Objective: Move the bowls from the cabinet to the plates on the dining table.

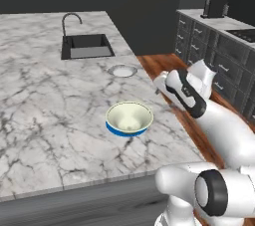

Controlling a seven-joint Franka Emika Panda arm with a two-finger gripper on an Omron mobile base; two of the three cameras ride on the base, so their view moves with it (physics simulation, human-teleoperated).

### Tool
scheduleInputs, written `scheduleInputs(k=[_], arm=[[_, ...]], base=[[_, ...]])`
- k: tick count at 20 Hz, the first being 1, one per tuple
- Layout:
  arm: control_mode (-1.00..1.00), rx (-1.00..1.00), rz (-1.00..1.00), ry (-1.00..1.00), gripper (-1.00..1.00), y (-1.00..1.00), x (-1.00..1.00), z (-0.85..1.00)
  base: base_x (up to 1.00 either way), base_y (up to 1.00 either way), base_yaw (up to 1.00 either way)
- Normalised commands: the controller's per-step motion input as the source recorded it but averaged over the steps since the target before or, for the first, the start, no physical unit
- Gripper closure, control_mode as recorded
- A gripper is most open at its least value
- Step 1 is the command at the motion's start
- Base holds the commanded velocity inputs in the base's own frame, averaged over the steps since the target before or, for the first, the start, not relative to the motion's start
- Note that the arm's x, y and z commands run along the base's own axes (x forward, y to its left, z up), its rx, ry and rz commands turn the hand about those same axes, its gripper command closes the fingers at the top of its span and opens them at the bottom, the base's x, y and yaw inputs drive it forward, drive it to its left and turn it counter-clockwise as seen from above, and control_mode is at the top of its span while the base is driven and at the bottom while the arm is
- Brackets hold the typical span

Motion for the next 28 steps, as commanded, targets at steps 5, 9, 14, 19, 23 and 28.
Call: scheduleInputs(k=[5,9,14,19,23,28], arm=[[-1.00,-0.19,0.22,0.00,-1.00,0.10,-0.59,0.43],[-1.00,-0.24,0.38,0.00,-1.00,0.28,-0.69,0.33],[-1.00,-0.21,0.28,0.00,-1.00,0.08,-0.97,0.68],[-1.00,-0.14,0.16,-0.02,-1.00,0.01,-0.91,0.71],[-1.00,-0.09,0.06,-0.08,-1.00,0.00,-0.99,0.65],[-1.00,-0.03,0.09,-0.14,-1.00,0.01,-0.97,0.41]], base=[[0.00,0.00,0.00],[0.00,0.00,0.00],[0.00,0.00,0.00],[0.00,0.00,0.00],[0.00,0.00,0.00],[0.00,0.00,0.00]])
